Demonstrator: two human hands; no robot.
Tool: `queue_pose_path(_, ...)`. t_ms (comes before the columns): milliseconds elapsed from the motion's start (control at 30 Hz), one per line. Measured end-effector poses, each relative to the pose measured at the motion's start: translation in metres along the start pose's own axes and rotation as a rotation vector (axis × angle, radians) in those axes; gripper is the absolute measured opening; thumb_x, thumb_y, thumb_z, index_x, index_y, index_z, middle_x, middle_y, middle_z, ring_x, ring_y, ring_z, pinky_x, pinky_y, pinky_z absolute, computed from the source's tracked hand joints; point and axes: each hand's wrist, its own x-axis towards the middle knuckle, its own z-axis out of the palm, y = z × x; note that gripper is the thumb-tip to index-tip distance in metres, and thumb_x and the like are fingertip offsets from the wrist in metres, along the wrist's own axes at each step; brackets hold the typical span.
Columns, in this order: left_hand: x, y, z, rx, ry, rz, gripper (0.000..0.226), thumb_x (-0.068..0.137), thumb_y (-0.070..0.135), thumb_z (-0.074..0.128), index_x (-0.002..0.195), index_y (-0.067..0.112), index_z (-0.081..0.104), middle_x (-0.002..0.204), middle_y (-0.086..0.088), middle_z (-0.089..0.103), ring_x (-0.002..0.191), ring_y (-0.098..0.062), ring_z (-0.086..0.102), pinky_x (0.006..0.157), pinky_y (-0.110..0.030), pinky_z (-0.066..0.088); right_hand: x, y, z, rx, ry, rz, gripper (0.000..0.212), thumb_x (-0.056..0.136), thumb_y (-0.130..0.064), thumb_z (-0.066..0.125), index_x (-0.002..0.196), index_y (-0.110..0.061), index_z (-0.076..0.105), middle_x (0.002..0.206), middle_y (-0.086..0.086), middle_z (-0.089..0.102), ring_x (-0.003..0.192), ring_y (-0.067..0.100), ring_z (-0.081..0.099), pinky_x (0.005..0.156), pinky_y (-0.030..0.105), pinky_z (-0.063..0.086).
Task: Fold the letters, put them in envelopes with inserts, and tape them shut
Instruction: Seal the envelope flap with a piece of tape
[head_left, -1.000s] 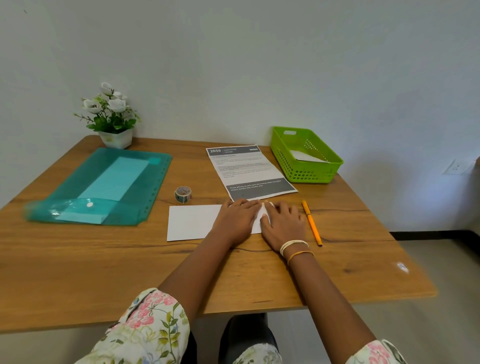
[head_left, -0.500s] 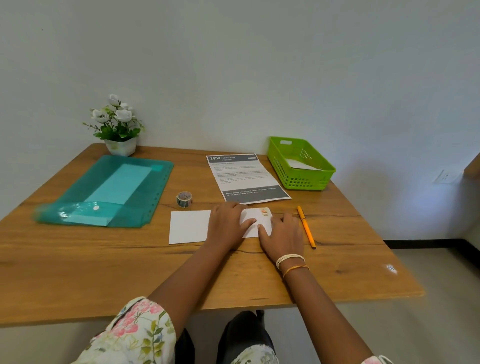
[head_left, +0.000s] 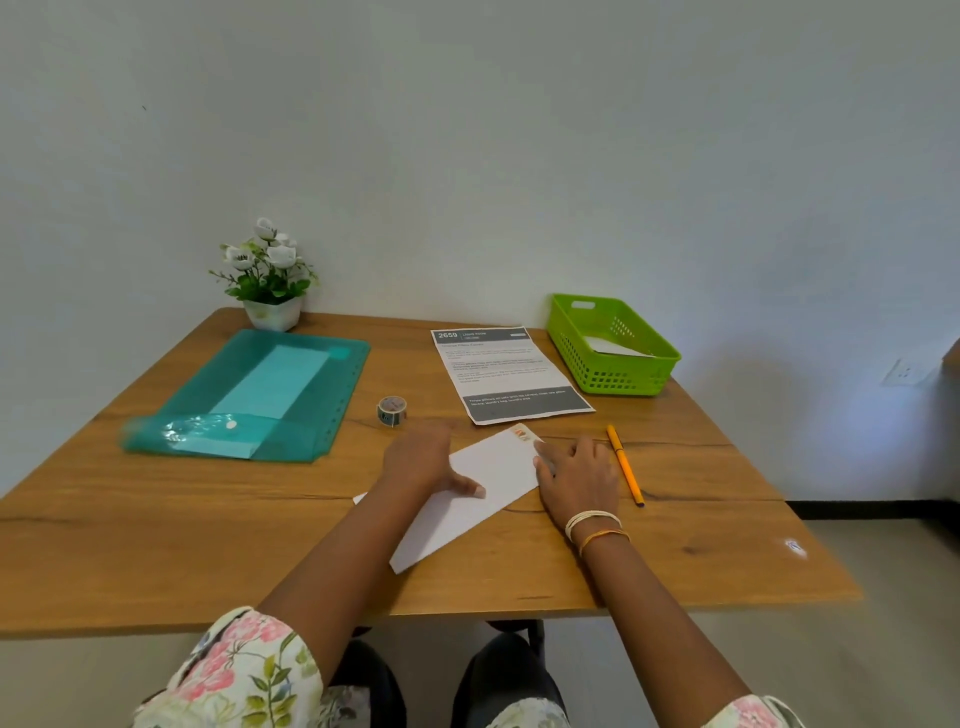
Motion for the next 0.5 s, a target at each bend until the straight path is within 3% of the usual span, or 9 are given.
queue_pose_path(133, -0.005, 0.01, -0.001, -0.058, -0.077, -0.015, 0.062, 0.065, 0.067, 0.074, 0.094, 0.015, 0.056, 0.086, -0.003, 0.057, 0.082, -0.018, 0.055, 0.062, -0.03, 0.042, -0.003, -0.001, -0.003, 0.025, -0.019, 0.033, 0.037, 0.097, -0.044, 0.039, 0.132, -0.04, 0.052, 0.12, 0.005, 0.05, 0.109, 0.023, 0.046, 0.087, 0.034, 0.042)
queue_pose_path(233, -0.009, 0.019, -0.012, -0.276, -0.149, 0.018, 0.045, 0.083, 0.045, 0.07, 0.107, 0.008, 0.063, 0.102, -0.011, 0.065, 0.086, -0.02, 0.059, 0.063, -0.029, 0.044, 0.001, -0.001, -0.003, 0.146, -0.08, 0.119, 0.041, 0.096, -0.048, 0.041, 0.134, -0.038, 0.05, 0.127, 0.006, 0.049, 0.116, 0.025, 0.044, 0.093, 0.038, 0.042)
queue_pose_path(300, -0.009, 0.021, -0.02, -0.499, -0.19, 0.013, 0.03, 0.088, 0.034, 0.067, 0.105, 0.009, 0.064, 0.099, -0.006, 0.064, 0.083, -0.017, 0.06, 0.062, -0.023, 0.045, 0.007, 0.001, -0.004, 0.36, -0.111, 0.202, 0.045, 0.093, -0.046, 0.046, 0.137, -0.035, 0.048, 0.131, 0.007, 0.05, 0.12, 0.027, 0.045, 0.098, 0.04, 0.042)
queue_pose_path(367, -0.006, 0.028, -0.025, -0.768, -0.221, -0.043, 0.019, 0.089, 0.027, 0.067, 0.097, 0.009, 0.064, 0.1, -0.009, 0.068, 0.091, -0.025, 0.065, 0.073, -0.031, 0.052, 0.012, 0.001, -0.011, 0.689, -0.072, 0.279, 0.046, 0.091, -0.039, 0.053, 0.135, -0.024, 0.051, 0.129, 0.005, 0.055, 0.118, 0.025, 0.05, 0.1, 0.04, 0.043)
queue_pose_path(433, 0.003, 0.04, -0.029, -1.022, -0.185, -0.14, 0.019, 0.088, 0.02, 0.068, 0.1, 0.006, 0.062, 0.109, -0.016, 0.067, 0.101, -0.033, 0.064, 0.086, -0.04, 0.052, 0.019, -0.002, -0.023, 0.986, -0.071, 0.379, 0.044, 0.088, -0.034, 0.06, 0.127, -0.015, 0.055, 0.117, -0.001, 0.057, 0.109, 0.021, 0.053, 0.096, 0.038, 0.044)
queue_pose_path(500, 0.017, 0.054, -0.033, -1.273, -0.132, -0.232, 0.03, 0.087, 0.009, 0.068, 0.114, 0.001, 0.057, 0.116, -0.018, 0.065, 0.103, -0.034, 0.064, 0.088, -0.045, 0.054, 0.029, -0.001, -0.036, 1.245, -0.126, 0.483, 0.038, 0.082, -0.035, 0.066, 0.112, -0.013, 0.059, 0.103, 0.003, 0.061, 0.097, 0.025, 0.058, 0.086, 0.039, 0.048)
